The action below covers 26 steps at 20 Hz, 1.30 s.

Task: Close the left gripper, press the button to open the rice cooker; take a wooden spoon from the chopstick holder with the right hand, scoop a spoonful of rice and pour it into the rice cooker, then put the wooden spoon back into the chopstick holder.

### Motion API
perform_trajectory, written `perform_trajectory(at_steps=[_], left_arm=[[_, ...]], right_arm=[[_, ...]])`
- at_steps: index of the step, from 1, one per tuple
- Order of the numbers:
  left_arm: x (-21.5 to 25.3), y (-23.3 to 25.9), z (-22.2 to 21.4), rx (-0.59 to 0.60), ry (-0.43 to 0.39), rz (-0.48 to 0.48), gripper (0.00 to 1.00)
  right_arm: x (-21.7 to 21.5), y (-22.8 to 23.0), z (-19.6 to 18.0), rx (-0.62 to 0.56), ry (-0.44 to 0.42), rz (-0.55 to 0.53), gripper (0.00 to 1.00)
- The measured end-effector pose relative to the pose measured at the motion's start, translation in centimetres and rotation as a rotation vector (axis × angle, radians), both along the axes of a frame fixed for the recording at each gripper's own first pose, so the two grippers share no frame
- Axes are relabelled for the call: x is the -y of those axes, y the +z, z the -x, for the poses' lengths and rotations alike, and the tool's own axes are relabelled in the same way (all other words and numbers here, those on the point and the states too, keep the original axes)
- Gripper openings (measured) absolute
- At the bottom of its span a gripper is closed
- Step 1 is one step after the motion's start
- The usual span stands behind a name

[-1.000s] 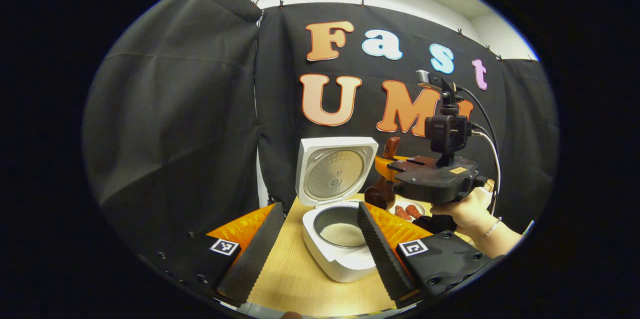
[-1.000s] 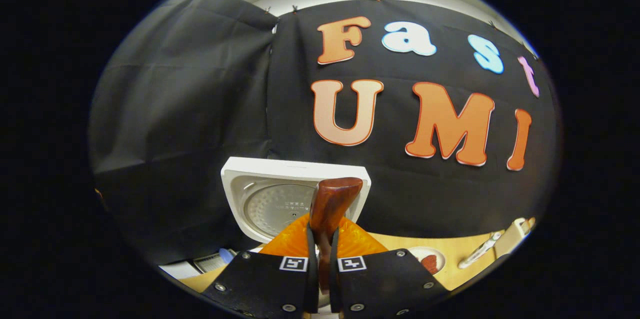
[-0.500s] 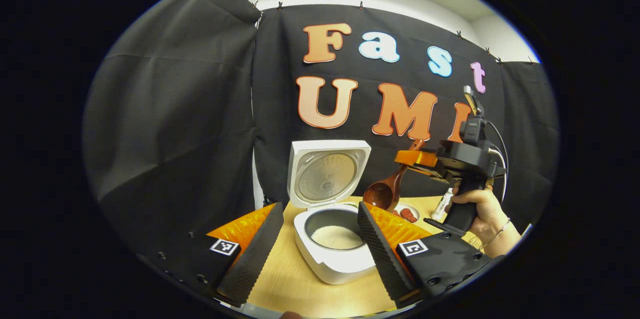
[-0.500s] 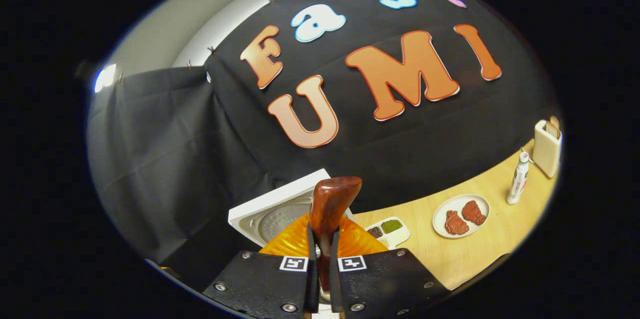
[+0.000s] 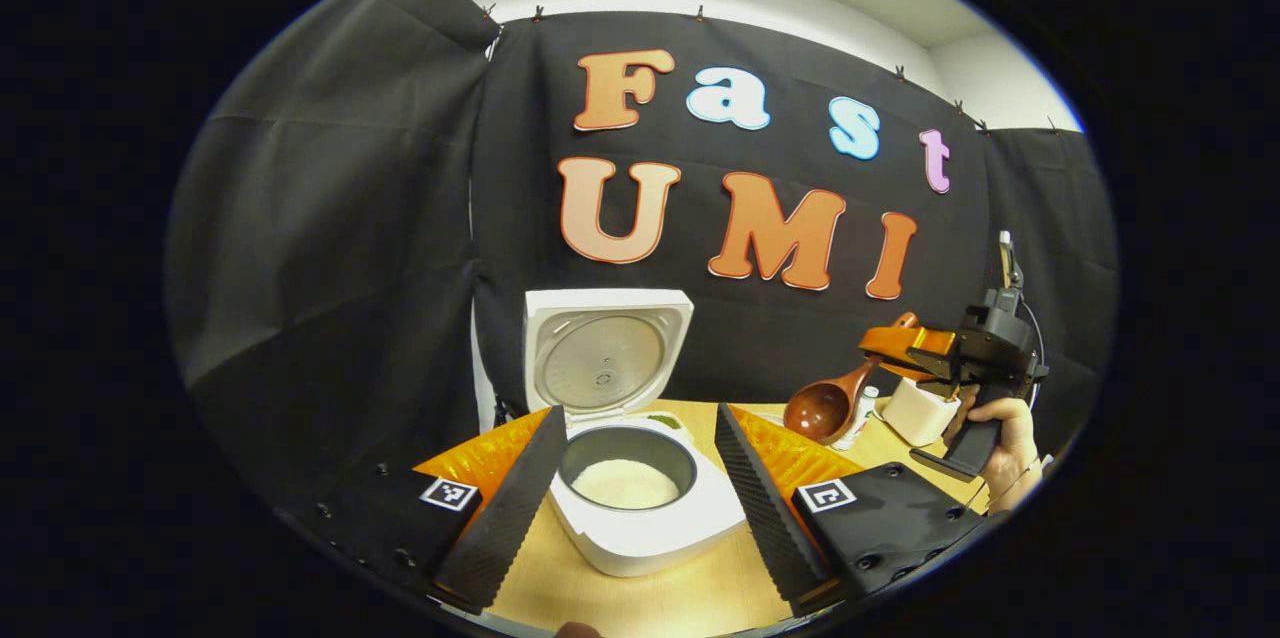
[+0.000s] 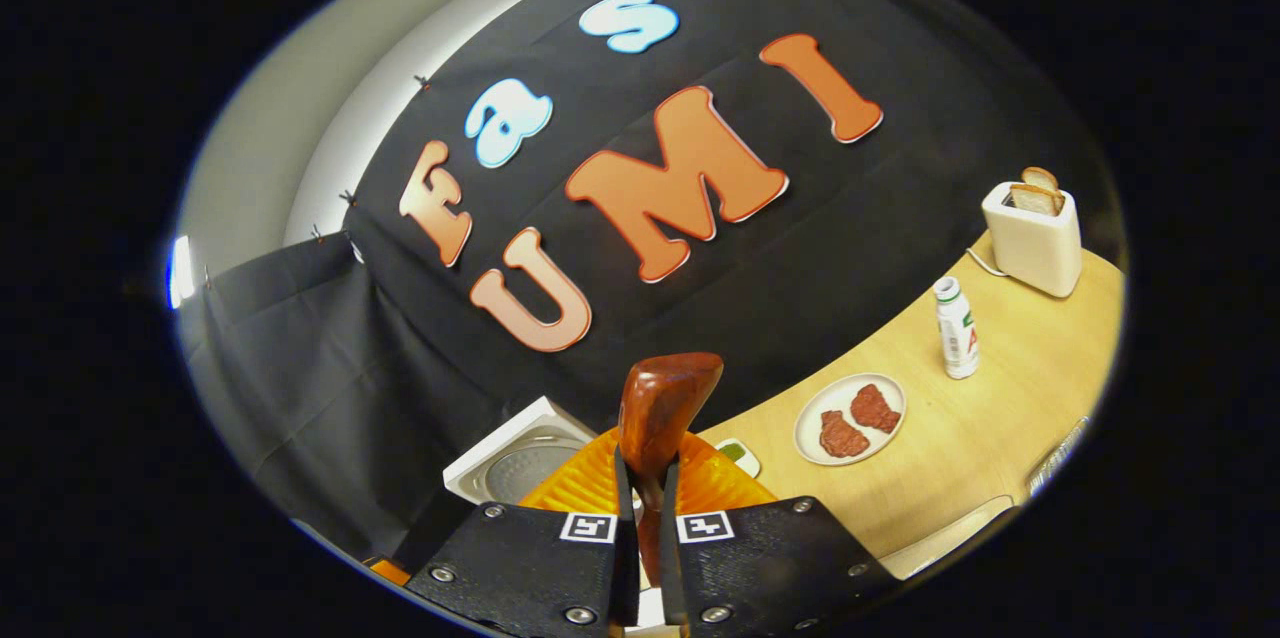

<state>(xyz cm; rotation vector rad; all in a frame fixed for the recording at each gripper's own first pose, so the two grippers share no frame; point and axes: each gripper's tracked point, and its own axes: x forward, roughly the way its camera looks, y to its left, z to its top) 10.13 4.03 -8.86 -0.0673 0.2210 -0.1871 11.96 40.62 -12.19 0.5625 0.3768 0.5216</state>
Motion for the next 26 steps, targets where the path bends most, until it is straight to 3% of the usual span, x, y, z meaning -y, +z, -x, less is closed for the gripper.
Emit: perform_trajectory(at_steps=[7,15,20,26], left_arm=[[3.6,0.7,0.7,0.009,-0.027,-0.005,1.00],[6.9,1.9,2.1,0.023,-0.044,-0.005,1.00],[8.1,2.3,3.8,0.026,-0.032,-0.019,1.00],[9.4,2.0,5.5,0.018,-0.003,-0.026,1.00]], right_arm=[[12.6,-0.5,-1.3,-0.015,-0.158,0.007,0.07],[25.9,-4.3,-0.7,-0.069,-0.341,0.042,0.07],[31.1,-7.8,-0.2,-0.100,-0.399,0.089,0.08],[33.5,-12.3,-0.6,-0.121,-0.400,0.142,0.08]])
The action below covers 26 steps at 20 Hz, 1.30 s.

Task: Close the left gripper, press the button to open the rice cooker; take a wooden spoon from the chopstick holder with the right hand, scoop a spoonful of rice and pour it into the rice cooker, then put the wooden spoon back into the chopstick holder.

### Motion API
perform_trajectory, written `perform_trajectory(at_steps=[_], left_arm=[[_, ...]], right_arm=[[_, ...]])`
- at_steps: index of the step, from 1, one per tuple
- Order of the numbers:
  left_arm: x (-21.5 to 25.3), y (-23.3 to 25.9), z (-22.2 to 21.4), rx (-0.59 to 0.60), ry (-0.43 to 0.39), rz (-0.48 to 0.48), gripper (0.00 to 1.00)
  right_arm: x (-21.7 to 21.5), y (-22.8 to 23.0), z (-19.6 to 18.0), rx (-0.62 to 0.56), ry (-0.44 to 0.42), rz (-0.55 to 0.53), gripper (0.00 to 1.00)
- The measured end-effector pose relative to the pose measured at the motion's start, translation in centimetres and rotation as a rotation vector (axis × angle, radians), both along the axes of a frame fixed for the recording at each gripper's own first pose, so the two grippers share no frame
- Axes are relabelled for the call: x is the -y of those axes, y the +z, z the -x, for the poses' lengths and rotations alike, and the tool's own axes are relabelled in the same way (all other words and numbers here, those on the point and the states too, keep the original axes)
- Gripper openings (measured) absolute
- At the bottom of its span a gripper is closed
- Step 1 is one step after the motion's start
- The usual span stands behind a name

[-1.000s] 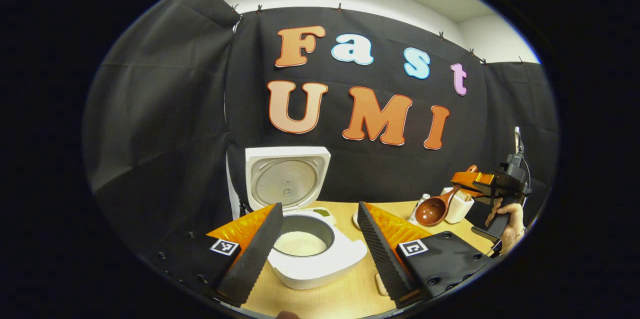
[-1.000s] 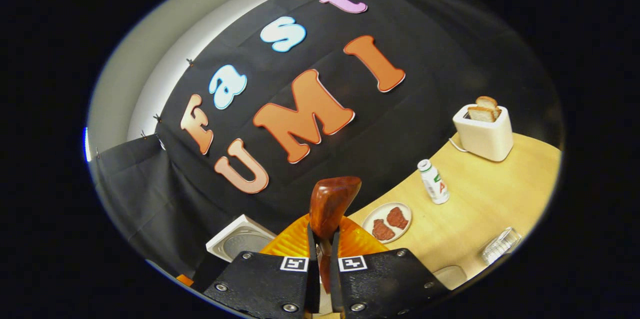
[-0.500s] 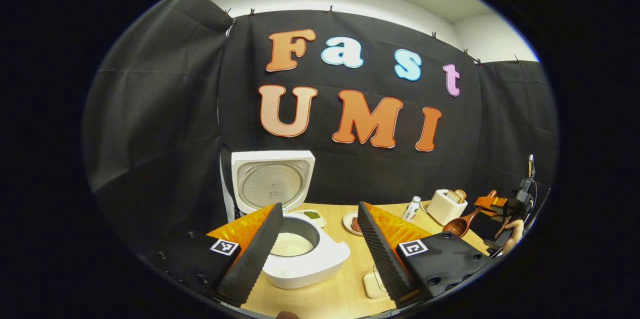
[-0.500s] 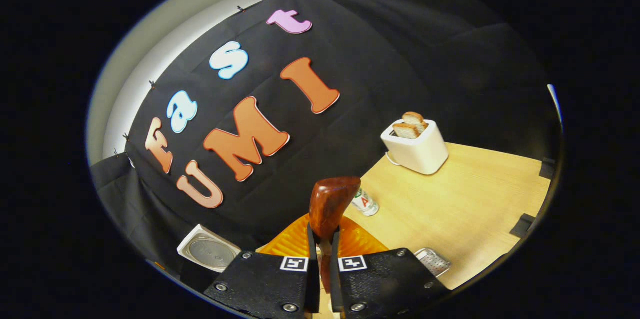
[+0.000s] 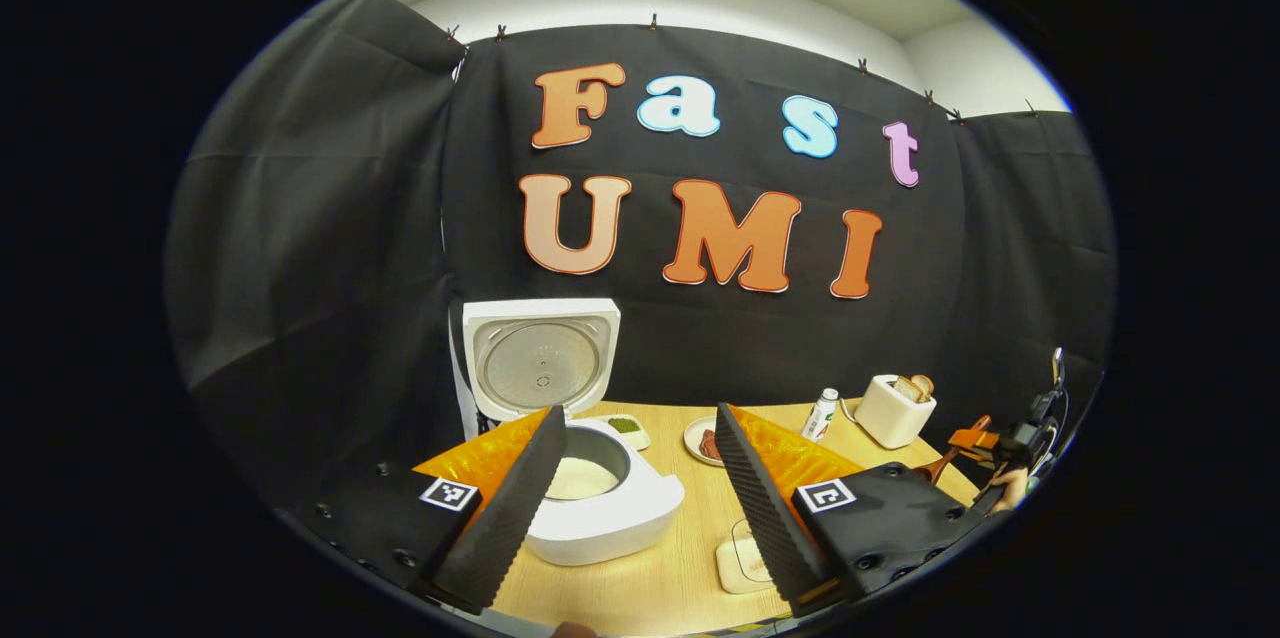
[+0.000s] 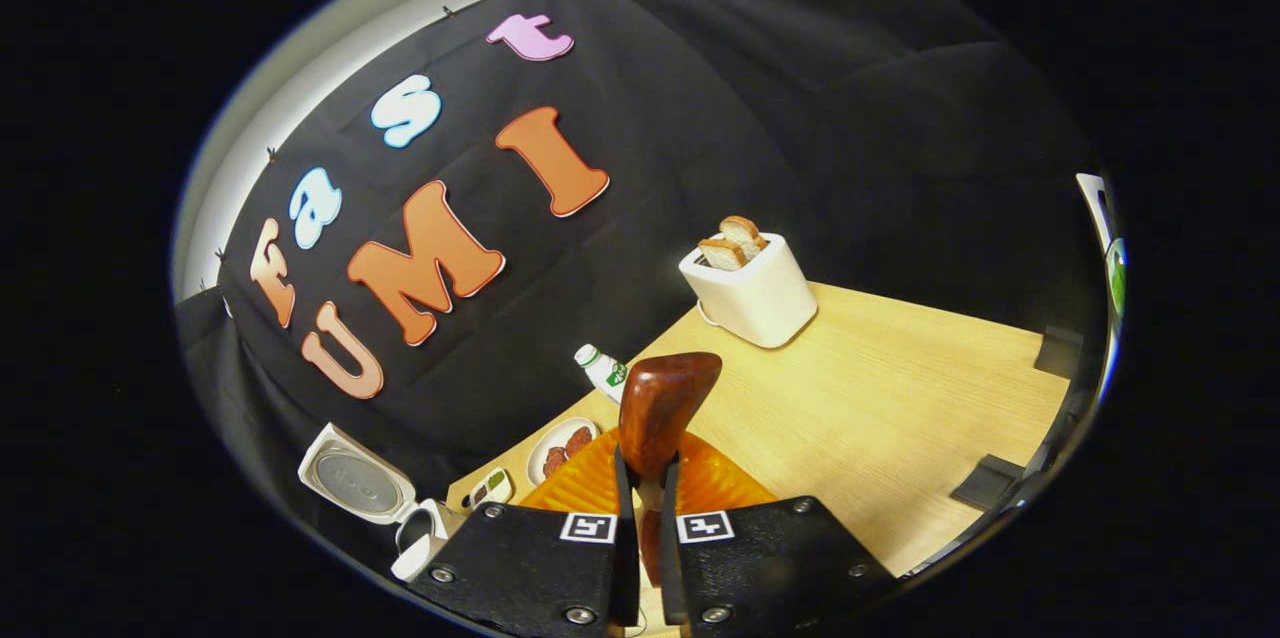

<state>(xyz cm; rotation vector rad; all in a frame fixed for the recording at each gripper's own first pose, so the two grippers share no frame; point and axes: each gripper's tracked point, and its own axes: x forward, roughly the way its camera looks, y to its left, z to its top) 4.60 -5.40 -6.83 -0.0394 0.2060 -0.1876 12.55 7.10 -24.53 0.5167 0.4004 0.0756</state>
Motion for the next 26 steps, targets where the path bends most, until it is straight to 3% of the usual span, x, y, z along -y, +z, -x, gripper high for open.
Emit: perform_trajectory(at_steps=[10,14,16,19,21,26], left_arm=[[0.4,0.6,1.2,0.014,0.051,-0.008,1.00],[0.6,0.3,0.7,0.014,0.059,-0.008,1.00],[0.8,0.1,0.6,0.012,0.060,-0.012,1.00],[0.4,0.3,0.3,0.021,0.069,-0.018,1.00],[0.2,0.6,0.0,0.027,0.075,-0.014,1.00],[-0.5,1.5,-1.9,0.044,0.105,0.003,1.00]], right_arm=[[-0.2,-6.9,-1.2,-0.068,0.030,0.065,0.08],[-0.9,-9.1,-0.6,-0.121,0.058,0.148,0.14],[-0.8,-9.0,-0.8,-0.139,0.048,0.139,0.20],[0.2,-9.3,-0.9,-0.173,0.019,0.162,0.61],[1.2,-8.7,-1.1,-0.175,0.002,0.200,0.94],[2.5,-4.4,0.1,-0.129,-0.028,0.304,0.95]])
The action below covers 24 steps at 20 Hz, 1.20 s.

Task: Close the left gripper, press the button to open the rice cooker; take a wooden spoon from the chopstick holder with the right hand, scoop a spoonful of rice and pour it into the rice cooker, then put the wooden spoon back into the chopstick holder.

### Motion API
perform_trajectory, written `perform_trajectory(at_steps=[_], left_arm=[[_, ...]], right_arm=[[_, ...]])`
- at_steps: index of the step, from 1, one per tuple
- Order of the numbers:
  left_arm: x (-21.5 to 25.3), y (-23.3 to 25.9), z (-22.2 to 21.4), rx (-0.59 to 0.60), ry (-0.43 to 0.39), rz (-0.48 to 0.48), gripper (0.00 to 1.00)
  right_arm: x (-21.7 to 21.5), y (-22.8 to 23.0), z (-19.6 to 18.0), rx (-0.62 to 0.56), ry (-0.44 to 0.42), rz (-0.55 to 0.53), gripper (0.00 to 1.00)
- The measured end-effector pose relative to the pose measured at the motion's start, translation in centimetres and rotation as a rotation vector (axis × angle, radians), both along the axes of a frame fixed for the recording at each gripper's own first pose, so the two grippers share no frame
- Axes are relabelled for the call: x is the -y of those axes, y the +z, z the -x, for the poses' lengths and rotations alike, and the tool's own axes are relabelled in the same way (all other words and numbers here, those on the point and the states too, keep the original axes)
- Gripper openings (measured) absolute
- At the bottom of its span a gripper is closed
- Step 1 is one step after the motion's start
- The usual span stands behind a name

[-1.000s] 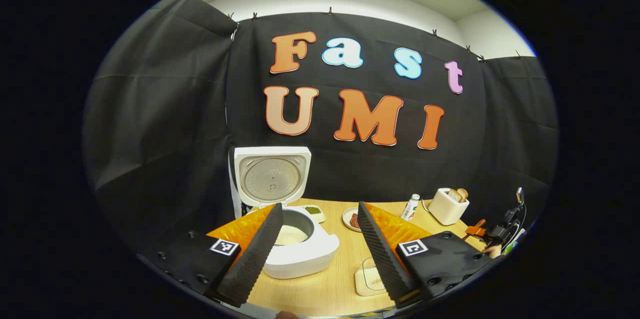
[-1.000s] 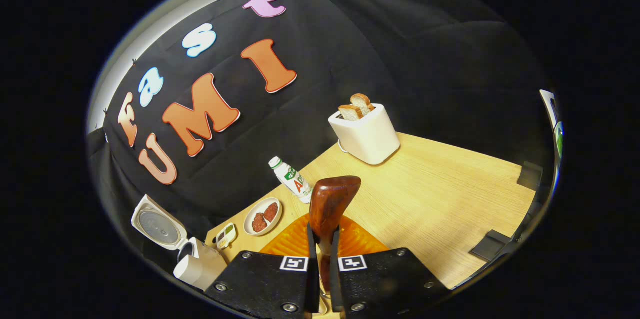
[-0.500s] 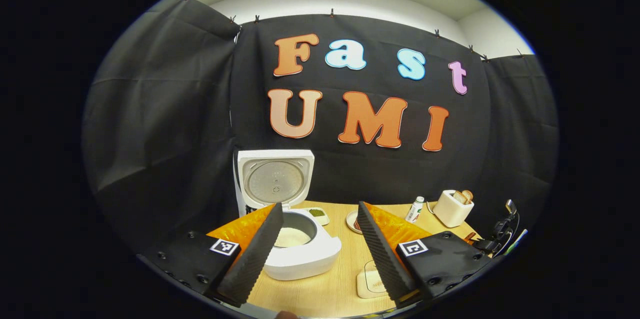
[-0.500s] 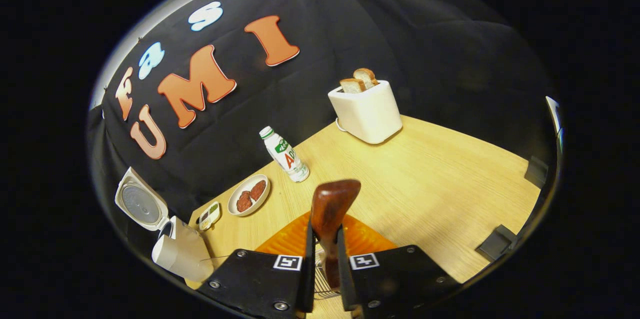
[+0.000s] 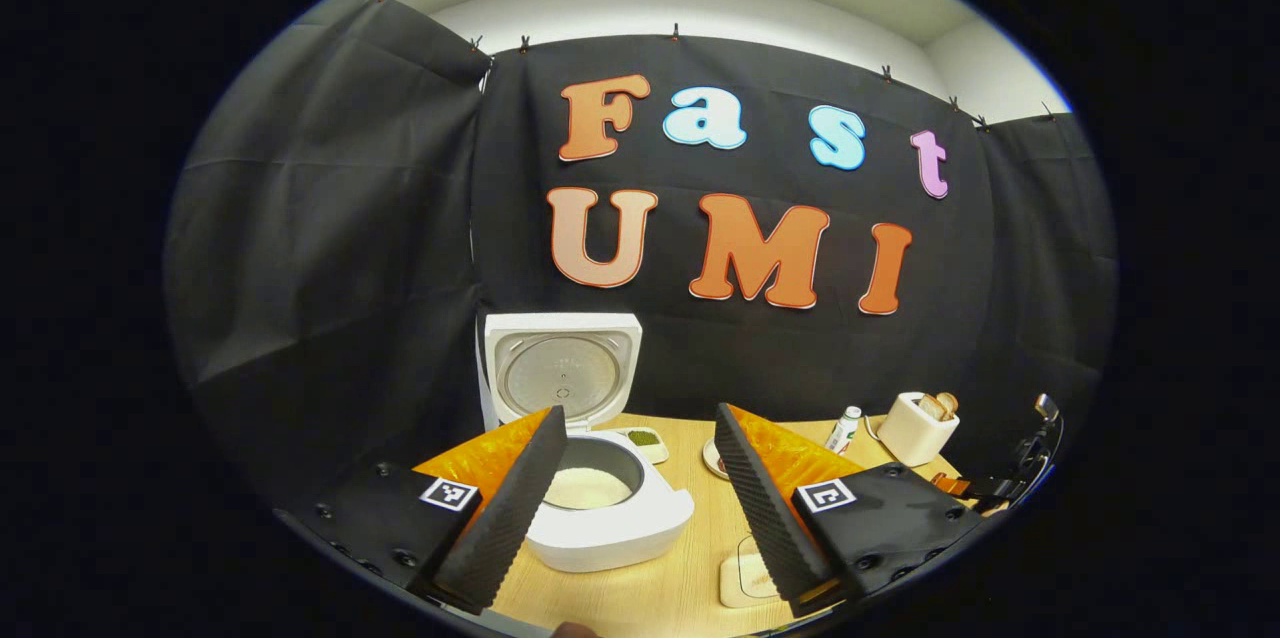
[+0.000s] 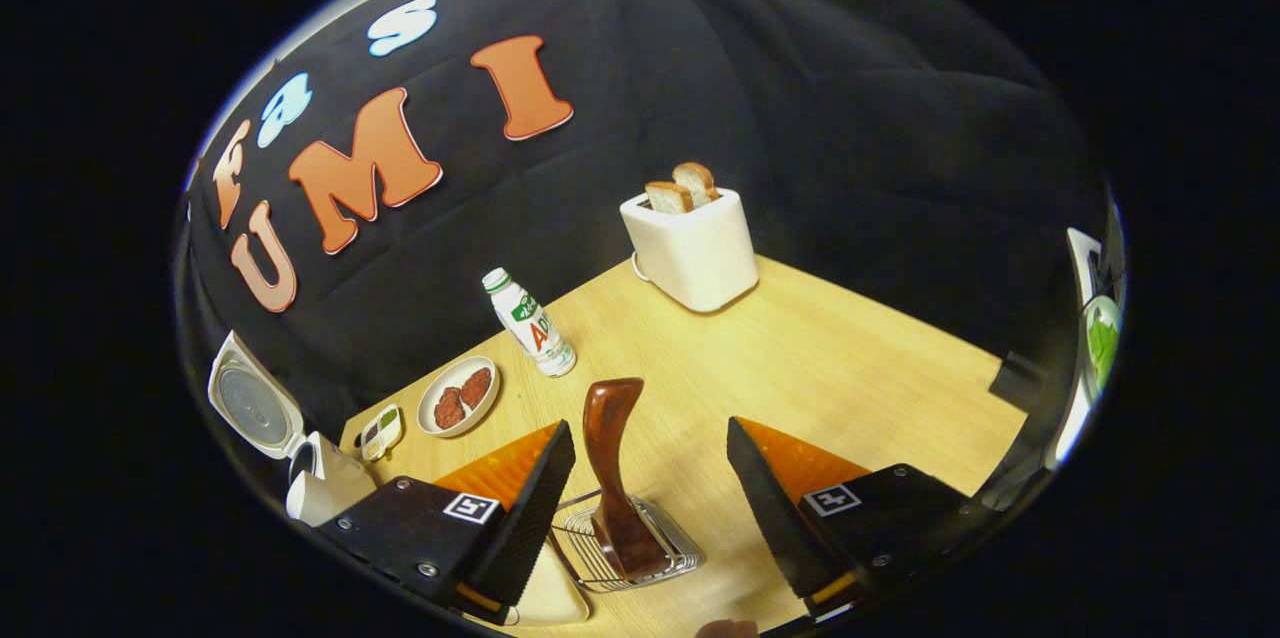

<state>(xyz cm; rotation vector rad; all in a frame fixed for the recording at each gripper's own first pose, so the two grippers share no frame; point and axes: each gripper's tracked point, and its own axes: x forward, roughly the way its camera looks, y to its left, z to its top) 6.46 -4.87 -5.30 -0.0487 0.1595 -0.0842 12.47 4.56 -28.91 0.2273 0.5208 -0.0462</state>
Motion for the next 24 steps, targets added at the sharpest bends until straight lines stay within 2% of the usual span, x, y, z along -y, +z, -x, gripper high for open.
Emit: perform_trajectory(at_steps=[4,10,15,18,24], left_arm=[[-0.3,1.4,-2.2,0.018,0.014,0.011,1.00],[-2.1,4.6,-6.7,0.047,0.064,-0.016,0.98],[-3.0,6.7,-12.0,0.010,0.061,0.001,1.00],[-5.1,7.9,-15.7,0.016,0.112,-0.044,1.00],[-7.2,6.3,-24.4,-0.061,0.145,-0.034,1.00]], right_arm=[[-0.4,5.4,0.4,0.077,0.058,0.080,0.95],[-1.3,10.9,1.2,0.159,0.084,0.047,0.95],[-0.9,12.0,1.5,0.190,0.073,0.072,0.95],[-0.7,12.2,2.1,0.200,0.063,0.082,0.95],[-0.3,12.5,2.6,0.213,0.035,0.097,0.95]])
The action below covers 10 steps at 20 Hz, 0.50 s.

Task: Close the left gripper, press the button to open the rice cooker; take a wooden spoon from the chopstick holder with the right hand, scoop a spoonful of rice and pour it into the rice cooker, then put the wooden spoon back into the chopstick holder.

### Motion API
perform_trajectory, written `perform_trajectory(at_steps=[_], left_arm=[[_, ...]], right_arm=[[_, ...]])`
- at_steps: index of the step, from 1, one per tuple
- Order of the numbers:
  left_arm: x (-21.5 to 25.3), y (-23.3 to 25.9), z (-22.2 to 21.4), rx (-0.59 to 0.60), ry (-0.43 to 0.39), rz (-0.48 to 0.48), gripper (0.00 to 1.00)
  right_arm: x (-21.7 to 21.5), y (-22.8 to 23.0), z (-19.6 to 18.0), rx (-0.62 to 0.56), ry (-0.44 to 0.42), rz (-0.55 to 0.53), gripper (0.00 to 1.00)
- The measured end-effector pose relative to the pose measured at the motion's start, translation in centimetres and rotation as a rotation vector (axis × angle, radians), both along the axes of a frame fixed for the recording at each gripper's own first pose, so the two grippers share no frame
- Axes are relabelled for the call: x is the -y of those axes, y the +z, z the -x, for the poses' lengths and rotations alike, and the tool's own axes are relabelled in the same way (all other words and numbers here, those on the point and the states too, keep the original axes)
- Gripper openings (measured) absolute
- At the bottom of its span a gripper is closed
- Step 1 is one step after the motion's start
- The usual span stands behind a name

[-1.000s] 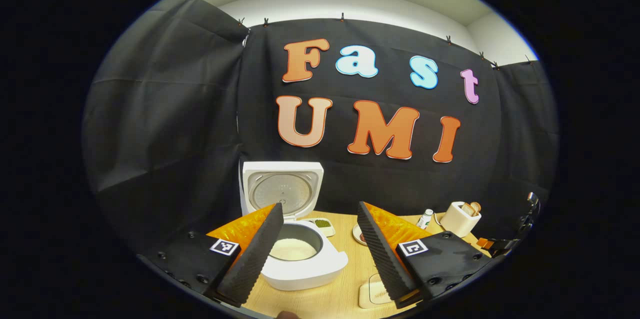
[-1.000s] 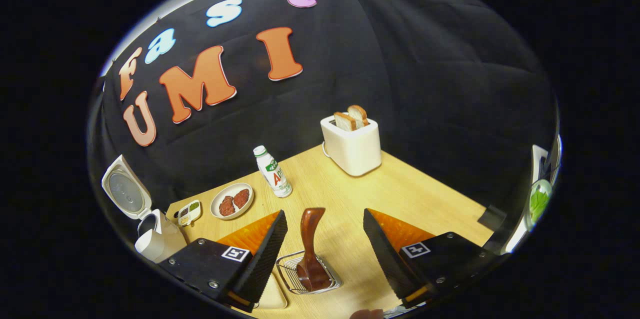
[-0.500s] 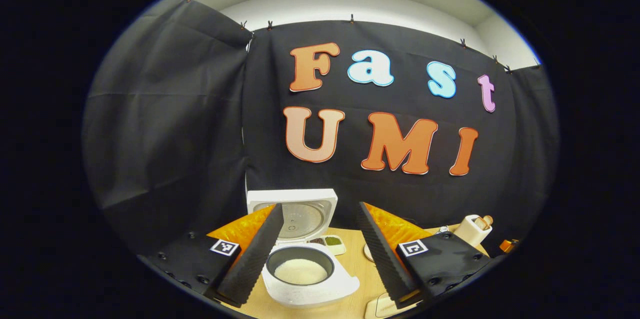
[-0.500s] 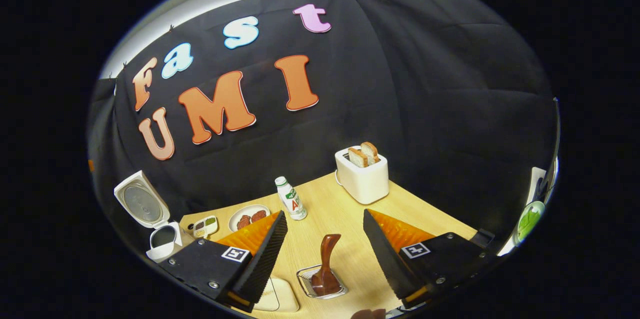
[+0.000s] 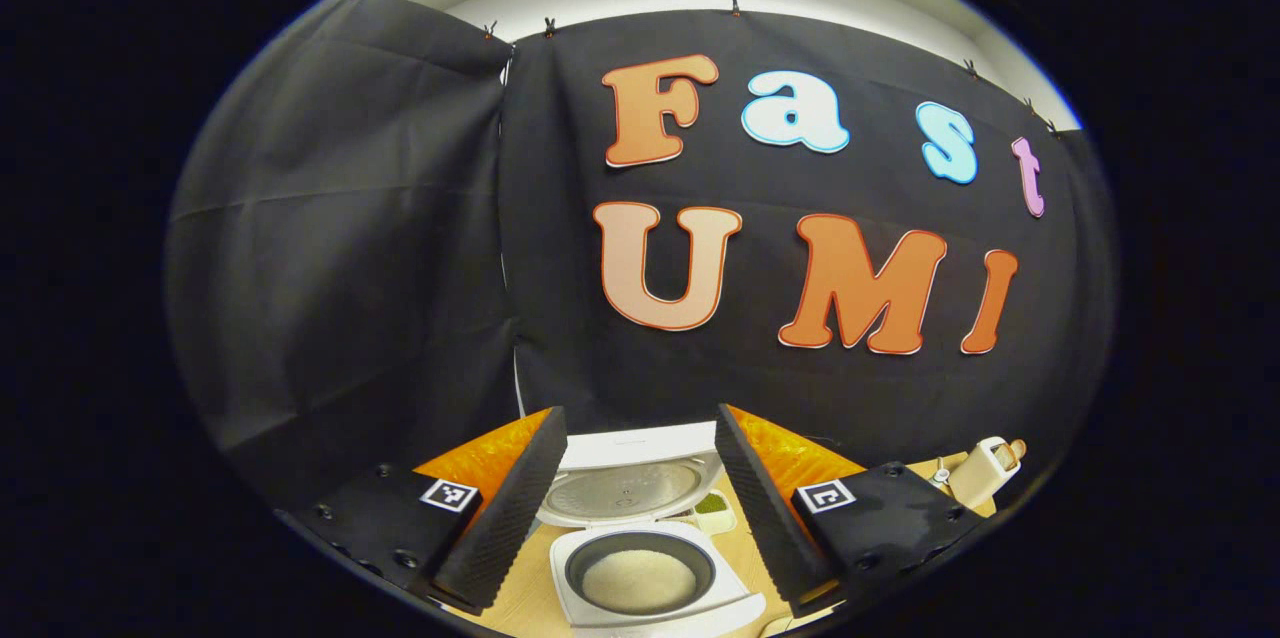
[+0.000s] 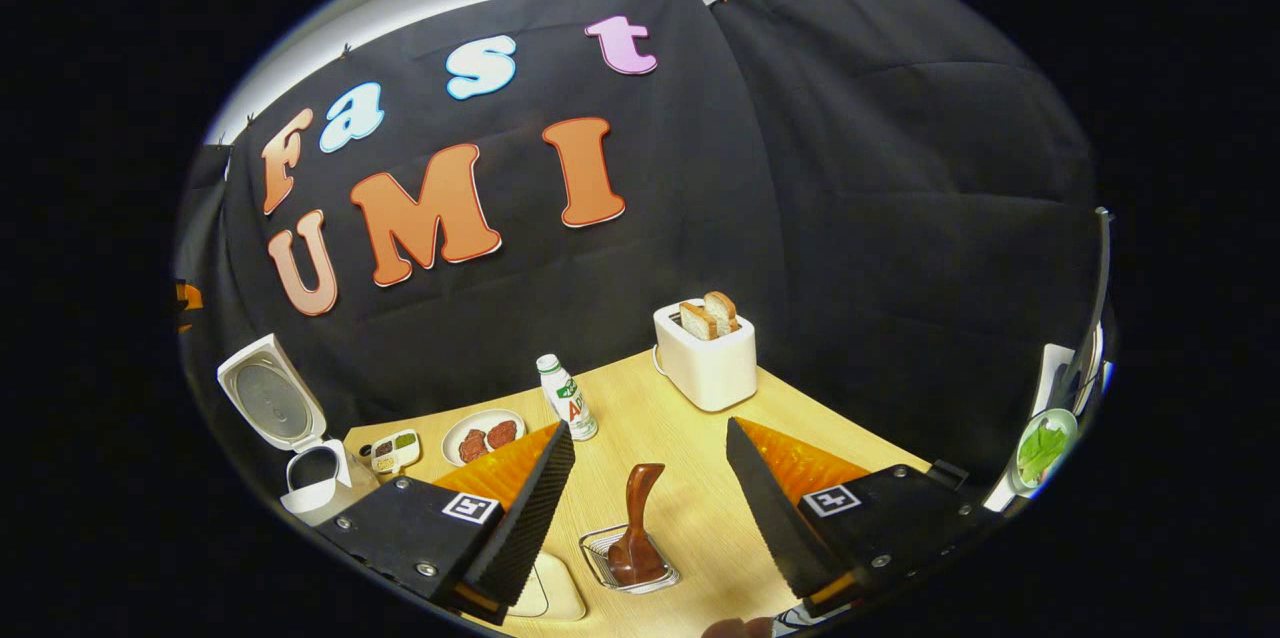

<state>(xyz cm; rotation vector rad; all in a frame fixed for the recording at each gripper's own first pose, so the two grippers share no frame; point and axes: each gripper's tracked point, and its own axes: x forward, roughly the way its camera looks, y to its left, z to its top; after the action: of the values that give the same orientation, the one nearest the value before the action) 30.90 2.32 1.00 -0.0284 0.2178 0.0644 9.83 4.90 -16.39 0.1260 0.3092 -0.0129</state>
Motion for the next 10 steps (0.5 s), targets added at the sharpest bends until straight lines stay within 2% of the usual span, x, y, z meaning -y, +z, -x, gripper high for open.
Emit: perform_trajectory(at_steps=[5,8,10], left_arm=[[-1.7,-3.6,-6.9,-0.109,0.004,0.071,1.00],[-2.3,-6.5,-9.5,-0.189,0.011,0.139,1.00],[-2.7,-8.3,-10.7,-0.232,0.013,0.107,1.00]], right_arm=[[0.4,-0.7,0.1,-0.009,-0.015,0.019,0.95],[0.1,-1.3,0.2,-0.027,-0.004,0.038,0.95],[0.0,-1.7,0.2,-0.032,0.000,0.064,0.95]])
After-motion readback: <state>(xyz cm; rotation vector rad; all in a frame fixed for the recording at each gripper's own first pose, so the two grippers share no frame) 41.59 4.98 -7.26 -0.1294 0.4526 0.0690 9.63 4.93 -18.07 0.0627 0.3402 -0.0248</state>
